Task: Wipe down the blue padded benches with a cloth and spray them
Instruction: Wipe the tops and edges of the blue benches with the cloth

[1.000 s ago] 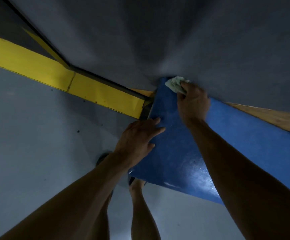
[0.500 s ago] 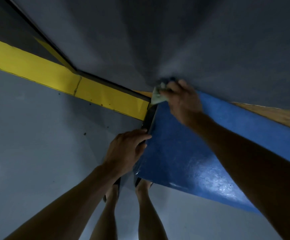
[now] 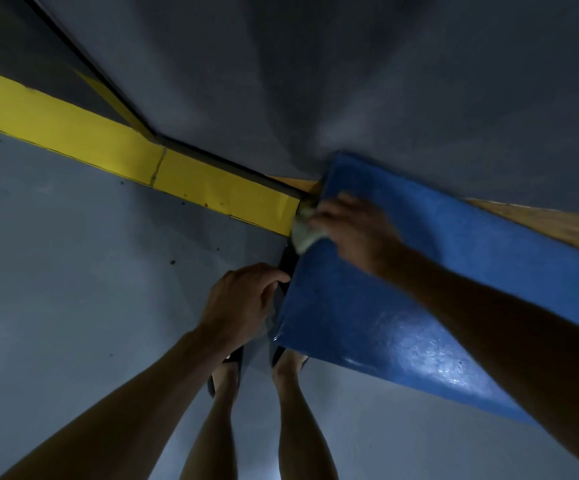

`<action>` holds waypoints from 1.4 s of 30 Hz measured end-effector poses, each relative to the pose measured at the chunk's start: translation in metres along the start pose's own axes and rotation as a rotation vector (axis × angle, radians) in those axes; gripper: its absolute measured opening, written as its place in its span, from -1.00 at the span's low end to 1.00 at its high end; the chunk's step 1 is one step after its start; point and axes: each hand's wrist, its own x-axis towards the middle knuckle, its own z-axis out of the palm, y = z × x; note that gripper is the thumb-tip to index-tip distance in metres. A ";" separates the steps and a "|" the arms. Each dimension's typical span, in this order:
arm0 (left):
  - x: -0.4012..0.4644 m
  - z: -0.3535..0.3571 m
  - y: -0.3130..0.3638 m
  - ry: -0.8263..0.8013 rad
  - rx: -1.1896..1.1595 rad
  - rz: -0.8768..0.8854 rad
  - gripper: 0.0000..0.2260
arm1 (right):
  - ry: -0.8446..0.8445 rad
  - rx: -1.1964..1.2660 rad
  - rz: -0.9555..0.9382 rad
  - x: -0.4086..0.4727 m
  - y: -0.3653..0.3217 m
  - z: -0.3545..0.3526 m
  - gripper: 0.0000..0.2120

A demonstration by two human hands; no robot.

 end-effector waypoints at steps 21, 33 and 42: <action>-0.014 -0.001 -0.010 -0.085 0.045 0.019 -0.77 | 0.285 0.079 0.683 -0.016 0.003 -0.006 -0.73; -0.025 -0.003 -0.012 -0.133 0.104 0.076 -0.78 | 0.237 0.251 0.658 -0.108 -0.057 0.022 -0.60; -0.023 0.003 -0.020 -0.102 0.090 0.056 -0.74 | 0.439 0.388 1.182 -0.070 -0.118 0.033 -0.69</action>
